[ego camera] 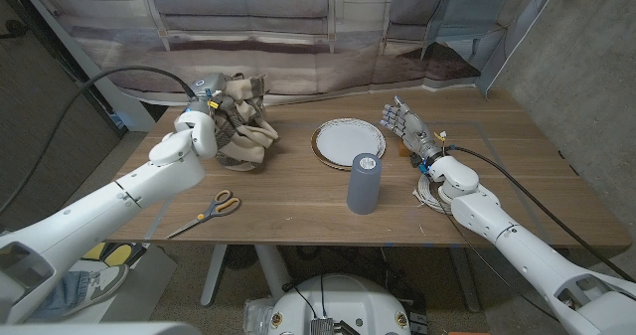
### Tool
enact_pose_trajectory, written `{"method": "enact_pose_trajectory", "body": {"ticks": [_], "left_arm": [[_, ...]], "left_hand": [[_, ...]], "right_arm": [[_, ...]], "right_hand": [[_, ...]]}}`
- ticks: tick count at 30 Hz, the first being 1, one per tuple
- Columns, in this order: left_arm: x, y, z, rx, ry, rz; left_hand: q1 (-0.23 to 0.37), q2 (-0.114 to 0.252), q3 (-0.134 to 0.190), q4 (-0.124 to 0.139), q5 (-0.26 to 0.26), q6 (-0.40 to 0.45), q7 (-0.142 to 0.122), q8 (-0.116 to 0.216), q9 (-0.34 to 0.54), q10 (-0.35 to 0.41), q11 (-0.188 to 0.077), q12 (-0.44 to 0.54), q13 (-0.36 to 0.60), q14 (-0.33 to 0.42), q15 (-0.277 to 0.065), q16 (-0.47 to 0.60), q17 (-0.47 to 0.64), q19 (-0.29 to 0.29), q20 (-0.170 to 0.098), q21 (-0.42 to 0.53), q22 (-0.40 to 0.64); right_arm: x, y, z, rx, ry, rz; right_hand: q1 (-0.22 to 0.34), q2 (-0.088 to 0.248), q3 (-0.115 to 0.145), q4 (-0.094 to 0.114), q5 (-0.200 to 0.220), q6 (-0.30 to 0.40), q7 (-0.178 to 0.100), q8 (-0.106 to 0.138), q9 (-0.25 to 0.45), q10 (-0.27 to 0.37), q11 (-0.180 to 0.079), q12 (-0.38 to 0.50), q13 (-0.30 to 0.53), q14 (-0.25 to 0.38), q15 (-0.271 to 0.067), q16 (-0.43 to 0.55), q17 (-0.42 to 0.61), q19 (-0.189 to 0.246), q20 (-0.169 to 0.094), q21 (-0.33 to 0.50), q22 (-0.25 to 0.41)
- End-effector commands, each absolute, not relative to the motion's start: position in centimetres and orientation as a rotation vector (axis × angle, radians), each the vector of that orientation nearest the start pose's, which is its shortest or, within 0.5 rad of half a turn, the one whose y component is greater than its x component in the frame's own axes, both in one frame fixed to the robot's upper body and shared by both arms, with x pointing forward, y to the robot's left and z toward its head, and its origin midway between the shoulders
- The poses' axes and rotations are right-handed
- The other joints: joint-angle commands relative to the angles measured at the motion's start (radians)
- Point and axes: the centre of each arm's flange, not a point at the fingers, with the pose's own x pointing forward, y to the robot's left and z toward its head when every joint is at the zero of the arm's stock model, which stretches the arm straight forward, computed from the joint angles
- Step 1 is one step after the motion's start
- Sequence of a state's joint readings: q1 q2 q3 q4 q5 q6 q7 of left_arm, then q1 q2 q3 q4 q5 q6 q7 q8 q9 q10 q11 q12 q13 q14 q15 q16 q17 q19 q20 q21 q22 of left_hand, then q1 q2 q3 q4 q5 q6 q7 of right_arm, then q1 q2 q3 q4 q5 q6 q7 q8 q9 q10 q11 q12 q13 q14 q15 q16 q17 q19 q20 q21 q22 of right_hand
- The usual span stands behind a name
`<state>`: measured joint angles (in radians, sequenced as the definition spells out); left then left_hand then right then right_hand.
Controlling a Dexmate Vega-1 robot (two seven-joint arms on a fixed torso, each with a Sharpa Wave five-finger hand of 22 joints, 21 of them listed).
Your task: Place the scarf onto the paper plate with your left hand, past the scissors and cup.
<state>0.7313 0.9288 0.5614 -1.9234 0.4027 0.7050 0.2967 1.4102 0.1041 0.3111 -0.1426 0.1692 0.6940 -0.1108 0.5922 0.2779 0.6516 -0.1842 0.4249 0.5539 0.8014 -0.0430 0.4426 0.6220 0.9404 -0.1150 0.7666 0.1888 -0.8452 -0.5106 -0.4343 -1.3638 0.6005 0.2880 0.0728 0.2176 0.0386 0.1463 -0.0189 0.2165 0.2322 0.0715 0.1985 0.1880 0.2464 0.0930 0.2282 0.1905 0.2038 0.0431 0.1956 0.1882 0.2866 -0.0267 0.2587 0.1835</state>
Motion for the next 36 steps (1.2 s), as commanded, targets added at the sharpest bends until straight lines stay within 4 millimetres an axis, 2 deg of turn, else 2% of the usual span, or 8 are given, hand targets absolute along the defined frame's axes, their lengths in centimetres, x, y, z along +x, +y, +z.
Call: {"method": "enact_pose_trajectory", "body": {"ticks": [1, 21, 36], "left_arm": [[56.2, 31.5, 11.1, 1.285, -0.616, 0.598], [55.8, 30.7, 11.9, 1.301, -0.696, 0.563], [55.9, 29.7, 12.9, 1.310, -0.746, 0.546]], "left_hand": [[0.007, -0.004, -0.005, 0.003, 0.007, 0.014, 0.000, 0.008, -0.001, 0.012, -0.003, 0.002, 0.005, 0.060, -0.177, 0.004, 0.076, 0.000, -0.015, 0.010, 0.001], [-0.002, -0.008, -0.006, 0.008, 0.009, 0.034, -0.001, 0.011, -0.011, 0.037, -0.014, -0.002, 0.022, 0.069, -0.177, -0.012, 0.082, -0.018, -0.016, 0.027, 0.001], [-0.003, -0.012, -0.007, 0.008, 0.010, 0.042, 0.001, 0.011, -0.016, 0.051, -0.010, -0.005, 0.032, 0.073, -0.177, -0.021, 0.089, -0.027, -0.018, 0.039, 0.000]], "right_arm": [[64.1, -24.3, -3.4, -0.030, -0.599, 0.337], [64.2, -24.2, -3.6, -0.019, -0.600, 0.340], [64.1, -24.5, -3.1, -0.021, -0.605, 0.334]], "right_hand": [[0.002, 0.012, -0.004, -0.001, -0.002, 0.006, 0.000, -0.001, 0.002, 0.010, 0.002, 0.001, 0.004, 0.006, 0.000, -0.001, 0.002, 0.012, -0.001, -0.001, 0.004], [0.002, 0.013, -0.005, -0.002, -0.003, 0.005, 0.000, -0.001, 0.002, 0.015, 0.002, 0.002, 0.004, 0.014, -0.005, 0.001, 0.002, 0.021, -0.004, -0.002, 0.004], [0.002, 0.013, -0.005, -0.003, -0.003, 0.006, -0.001, -0.001, 0.002, 0.017, 0.000, 0.002, 0.004, 0.016, -0.005, 0.001, 0.002, 0.023, -0.004, -0.004, 0.004]]}}
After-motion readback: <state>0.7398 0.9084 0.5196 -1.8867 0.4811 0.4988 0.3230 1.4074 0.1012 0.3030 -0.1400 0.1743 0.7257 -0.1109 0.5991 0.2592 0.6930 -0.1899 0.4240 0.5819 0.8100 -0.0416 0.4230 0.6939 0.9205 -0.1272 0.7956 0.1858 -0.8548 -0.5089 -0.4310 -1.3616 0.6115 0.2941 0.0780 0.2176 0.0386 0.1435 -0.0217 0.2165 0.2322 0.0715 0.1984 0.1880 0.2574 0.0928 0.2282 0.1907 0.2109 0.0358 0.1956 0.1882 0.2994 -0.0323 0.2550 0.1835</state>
